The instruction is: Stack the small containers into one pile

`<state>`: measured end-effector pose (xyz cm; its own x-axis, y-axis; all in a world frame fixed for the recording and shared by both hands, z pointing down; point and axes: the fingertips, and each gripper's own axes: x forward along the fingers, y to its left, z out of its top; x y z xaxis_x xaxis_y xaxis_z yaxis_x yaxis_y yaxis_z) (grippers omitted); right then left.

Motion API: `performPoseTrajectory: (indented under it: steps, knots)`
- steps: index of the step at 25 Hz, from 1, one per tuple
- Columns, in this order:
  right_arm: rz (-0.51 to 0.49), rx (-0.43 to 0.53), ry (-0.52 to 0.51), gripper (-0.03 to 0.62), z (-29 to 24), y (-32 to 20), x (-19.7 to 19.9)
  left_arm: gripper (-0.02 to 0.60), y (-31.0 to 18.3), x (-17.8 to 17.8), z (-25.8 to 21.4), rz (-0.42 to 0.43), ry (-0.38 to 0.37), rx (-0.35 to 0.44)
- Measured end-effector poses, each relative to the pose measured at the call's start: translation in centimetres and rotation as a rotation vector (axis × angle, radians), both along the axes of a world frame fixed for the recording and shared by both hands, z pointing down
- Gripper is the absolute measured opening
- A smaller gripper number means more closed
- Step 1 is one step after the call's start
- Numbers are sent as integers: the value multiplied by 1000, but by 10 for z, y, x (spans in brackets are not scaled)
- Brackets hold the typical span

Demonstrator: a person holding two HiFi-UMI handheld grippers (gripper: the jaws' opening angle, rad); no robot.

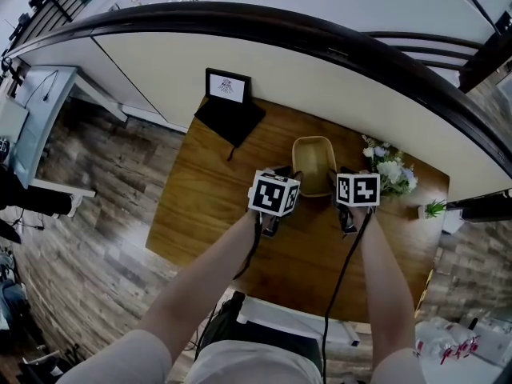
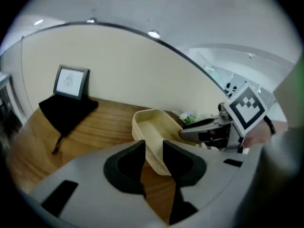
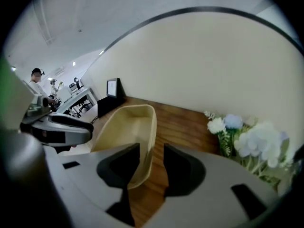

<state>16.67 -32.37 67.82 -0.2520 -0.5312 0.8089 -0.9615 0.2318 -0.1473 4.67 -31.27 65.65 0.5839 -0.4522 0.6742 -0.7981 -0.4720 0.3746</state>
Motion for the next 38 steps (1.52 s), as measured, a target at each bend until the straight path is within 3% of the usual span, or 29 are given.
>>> performPoseTrajectory:
  steps: [2,10,15,23,29,33,38]
  knots:
    - [-12,35,0,166,-21,1,0,118,-1,0,-16,36,-23,56]
    - [-8,217,-51,130,-138,17,-3,137,8,-6,-108,89,18,204]
    - [-6,367,-94,93,-221,38,-11,91,23,-6,-175,164,40,323]
    - [-26,577,-133,41,-331,86,-25,43,49,-21,-273,161,38,529]
    - [-78,703,-151,5,-388,138,-37,23,92,-28,-327,167,88,633]
    - [-85,744,-158,4,-411,171,-41,23,123,-31,-349,197,73,711]
    - [-91,773,-188,5,-422,209,-40,23,156,-36,-357,209,60,745]
